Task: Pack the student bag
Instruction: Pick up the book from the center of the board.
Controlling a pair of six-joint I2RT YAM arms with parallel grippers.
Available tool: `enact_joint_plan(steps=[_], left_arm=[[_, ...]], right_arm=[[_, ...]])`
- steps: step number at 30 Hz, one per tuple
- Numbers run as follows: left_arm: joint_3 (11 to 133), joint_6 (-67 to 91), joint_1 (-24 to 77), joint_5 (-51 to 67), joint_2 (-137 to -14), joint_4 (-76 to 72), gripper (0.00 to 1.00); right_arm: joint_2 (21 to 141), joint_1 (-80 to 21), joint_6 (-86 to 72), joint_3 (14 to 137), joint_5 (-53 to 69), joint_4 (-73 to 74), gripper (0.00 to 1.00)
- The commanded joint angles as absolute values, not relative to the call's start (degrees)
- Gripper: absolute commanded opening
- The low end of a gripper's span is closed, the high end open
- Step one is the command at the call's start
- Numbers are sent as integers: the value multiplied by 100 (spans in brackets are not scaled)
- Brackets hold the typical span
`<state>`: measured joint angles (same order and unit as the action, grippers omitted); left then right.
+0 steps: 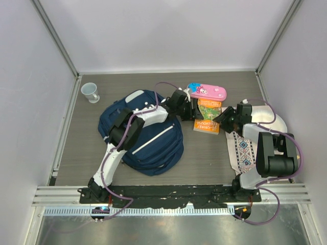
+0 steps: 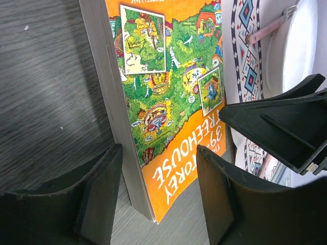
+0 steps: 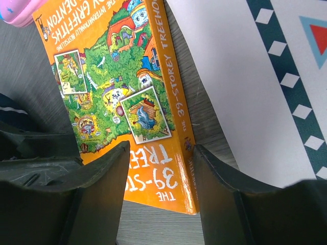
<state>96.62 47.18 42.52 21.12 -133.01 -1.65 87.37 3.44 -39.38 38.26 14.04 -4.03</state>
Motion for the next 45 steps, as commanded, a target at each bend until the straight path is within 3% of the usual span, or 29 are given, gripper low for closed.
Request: enact_joint_plan(steps=[1,5,6,8,19,22,30,34,40,45], left_arm=[[9975,4614,4439,2268,-13017,-237,61],[9993,4641,4447,2294,-12973,-272,59],[10002,4649,4456,2329,-12973,-281,52],[9976,4684,4447,2338,-12946,-316,47],[9870,4808,4447,2479,-12806,-606,47],[9888,4843,4447,2522,-12858,-650,38],[10046,5027,4447,2619,-13174,-536,46],[10055,5062,4447,2689,-13263,-449,46],[10222,5018,4456,2804,-13464,-185,24],[10178,5027,4447,2760,-13474,-123,42]], right_arm=[[8807,264,-4139,3727,2039,-975,56],[8780,264,-4140,3648,2039,-1028,56],[8798,264,-4140,3639,2039,-1028,56],[8824,264,-4140,3639,2056,-1028,56],[8868,264,-4122,3595,2048,-1020,56],[8877,264,-4113,3586,2048,-1028,56],[8877,264,-4122,3586,2100,-1046,56],[8903,264,-4139,3577,2109,-1072,56],[8877,264,-4148,3586,2162,-1081,56],[8807,264,-4157,3568,2162,-1063,57]])
